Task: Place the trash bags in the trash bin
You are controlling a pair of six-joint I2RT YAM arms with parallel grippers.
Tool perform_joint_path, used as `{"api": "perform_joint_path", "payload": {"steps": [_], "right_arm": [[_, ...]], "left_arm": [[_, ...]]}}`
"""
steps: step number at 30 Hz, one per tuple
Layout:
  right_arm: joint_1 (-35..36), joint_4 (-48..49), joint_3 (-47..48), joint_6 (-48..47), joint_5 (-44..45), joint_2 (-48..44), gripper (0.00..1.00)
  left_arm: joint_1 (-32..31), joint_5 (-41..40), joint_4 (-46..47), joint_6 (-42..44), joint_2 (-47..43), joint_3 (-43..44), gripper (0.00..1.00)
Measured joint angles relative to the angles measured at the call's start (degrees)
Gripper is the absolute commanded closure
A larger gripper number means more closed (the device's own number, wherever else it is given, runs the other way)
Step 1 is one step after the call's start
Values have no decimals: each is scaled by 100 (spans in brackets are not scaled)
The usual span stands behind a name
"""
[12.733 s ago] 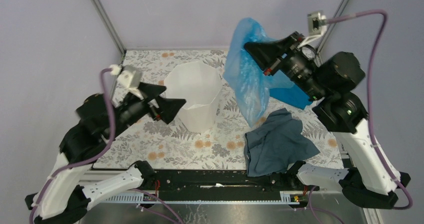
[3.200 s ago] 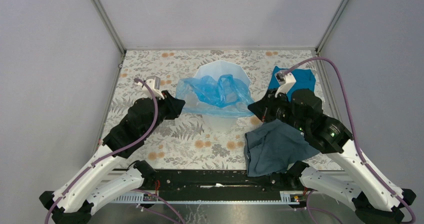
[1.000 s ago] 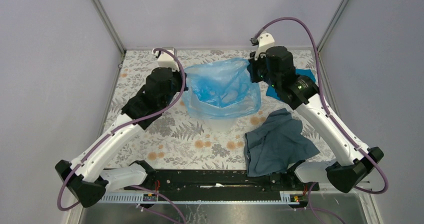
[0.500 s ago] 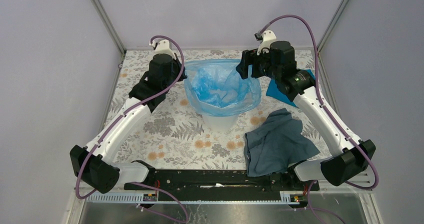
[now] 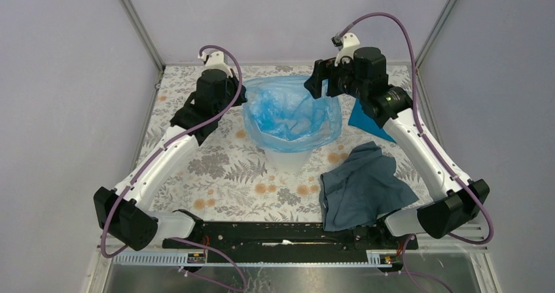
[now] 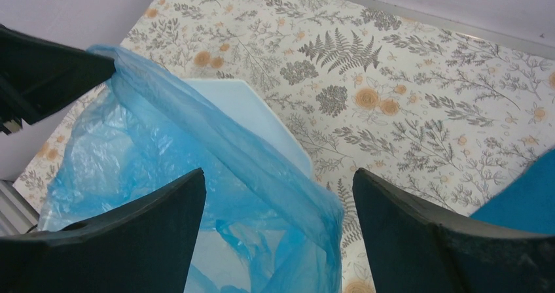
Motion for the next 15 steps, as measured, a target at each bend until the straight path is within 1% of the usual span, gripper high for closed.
{"api": "perform_joint_path", "payload": {"steps": [2, 5, 8, 11, 15], "right_arm": [[-39, 9, 76, 24, -4, 111, 59], [-168, 44, 79, 105, -35, 238, 76], [-339, 199, 68, 219, -125, 365, 87], [-494, 468, 22, 350, -236, 553, 87], [-595, 640, 0, 481, -398, 901, 77]], "left_arm": [[20, 9, -4, 0, 33, 24, 92], [61, 24, 2, -2, 125, 131, 99], [131, 44, 4, -66, 267, 247, 100], [258, 181, 63, -203, 492, 358, 100], [398, 363, 149, -387, 787, 411, 100]]}}
